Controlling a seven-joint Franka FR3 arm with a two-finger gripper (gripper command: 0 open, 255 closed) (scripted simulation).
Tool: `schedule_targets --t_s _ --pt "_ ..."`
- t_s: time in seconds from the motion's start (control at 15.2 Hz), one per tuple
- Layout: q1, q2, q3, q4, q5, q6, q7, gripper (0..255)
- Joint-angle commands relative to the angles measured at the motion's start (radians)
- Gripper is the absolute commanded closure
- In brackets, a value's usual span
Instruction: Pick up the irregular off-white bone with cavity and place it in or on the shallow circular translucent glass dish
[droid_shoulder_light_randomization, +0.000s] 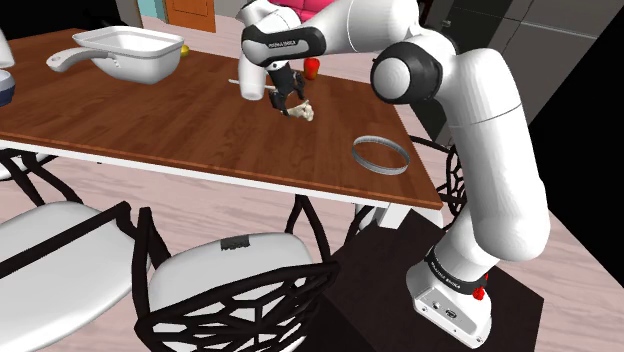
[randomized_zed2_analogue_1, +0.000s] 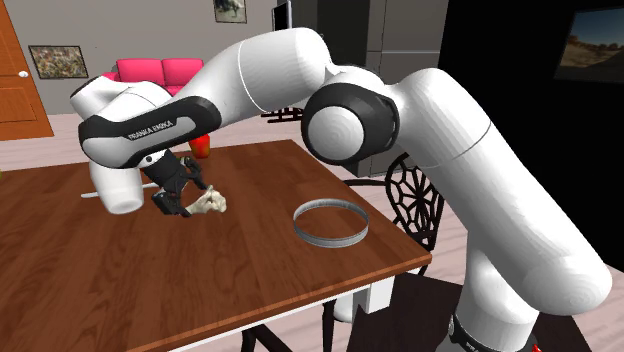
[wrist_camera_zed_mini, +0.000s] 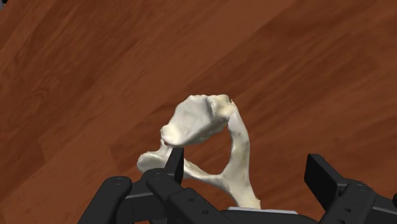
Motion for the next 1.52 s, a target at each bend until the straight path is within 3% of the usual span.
schedule_targets --t_s 0.0,0.59,0.66,1.19,1.45 --pt "-0.002 -0.009 -0.002 -0.041 -0.006 0.03 0.005 0" --pt "-0.005 -0.015 -0.003 -0.07 -0.008 0.053 0.009 0" --pt "-0.005 -0.015 -0.003 -0.07 -0.008 0.053 0.009 255" --pt "-0.009 -0.01 -0.003 -0.074 -0.007 0.062 0.008 255" --pt "-0.005 -0.023 -0.003 -0.043 -0.008 0.021 -0.003 255"
